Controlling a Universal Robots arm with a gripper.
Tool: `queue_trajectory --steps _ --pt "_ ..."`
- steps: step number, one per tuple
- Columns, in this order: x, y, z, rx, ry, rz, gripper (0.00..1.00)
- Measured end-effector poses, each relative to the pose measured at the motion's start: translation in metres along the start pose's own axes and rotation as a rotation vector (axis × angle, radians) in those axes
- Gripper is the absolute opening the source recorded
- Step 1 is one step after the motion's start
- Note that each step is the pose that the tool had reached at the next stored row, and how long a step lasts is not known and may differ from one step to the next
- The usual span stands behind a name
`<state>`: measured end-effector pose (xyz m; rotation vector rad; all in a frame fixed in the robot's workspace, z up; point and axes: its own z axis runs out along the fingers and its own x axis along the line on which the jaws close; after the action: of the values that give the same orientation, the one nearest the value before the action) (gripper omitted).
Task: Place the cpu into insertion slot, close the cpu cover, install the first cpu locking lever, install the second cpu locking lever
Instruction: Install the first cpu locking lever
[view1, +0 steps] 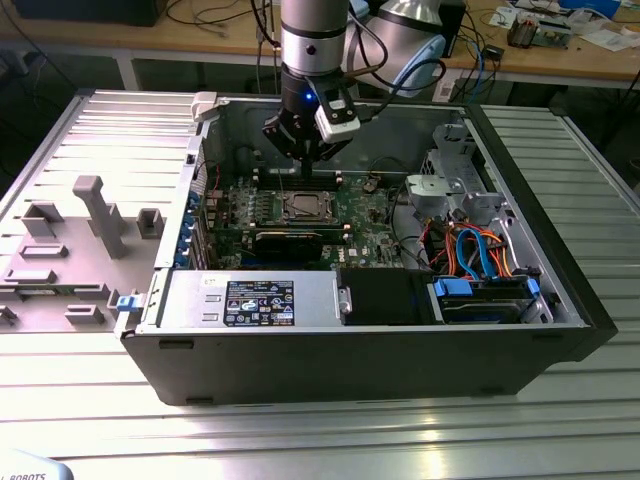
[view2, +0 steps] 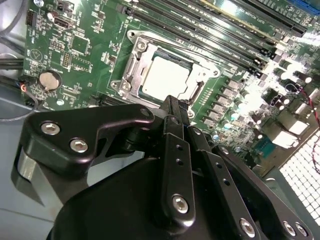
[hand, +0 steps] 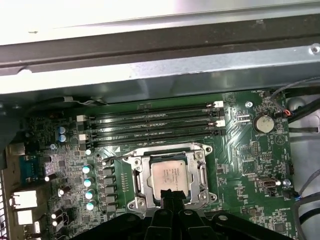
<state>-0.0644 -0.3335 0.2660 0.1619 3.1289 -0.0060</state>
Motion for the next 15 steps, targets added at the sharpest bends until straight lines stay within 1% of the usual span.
queue_trajectory --steps 1,3,6,8,9,10,11,12,13,14,15 --pt "0.0019 -0.0002 0.0 0.0 0.0 -0.001 0.11" --pt "0.0033 -0.0003 0.0 -0.0001 0.0 -0.01 0.11" --pt "0.0035 -0.0003 0.0 -0.0006 -0.0002 -0.067 0.11" --pt "0.0036 -0.0004 0.0 -0.0011 -0.0004 -0.127 0.11" --pt "0.0036 -0.0004 0.0 -0.0013 -0.0005 -0.15 0.11" --pt "0.0037 -0.0004 0.0 -0.0014 -0.0005 -0.164 0.11" --pt "0.0037 -0.0004 0.0 -0.0016 -0.0006 -0.165 0.11" --pt "0.0038 -0.0006 -0.0001 -0.0147 -0.0002 -0.165 0.11" --pt "0.0036 -0.0007 0.0 -0.0414 0.0002 -0.165 0.11" --pt "0.0036 -0.0008 -0.0001 -0.0572 0.0006 -0.164 0.11" --pt "0.0036 -0.0008 0.0 -0.0588 0.0006 -0.164 0.11"
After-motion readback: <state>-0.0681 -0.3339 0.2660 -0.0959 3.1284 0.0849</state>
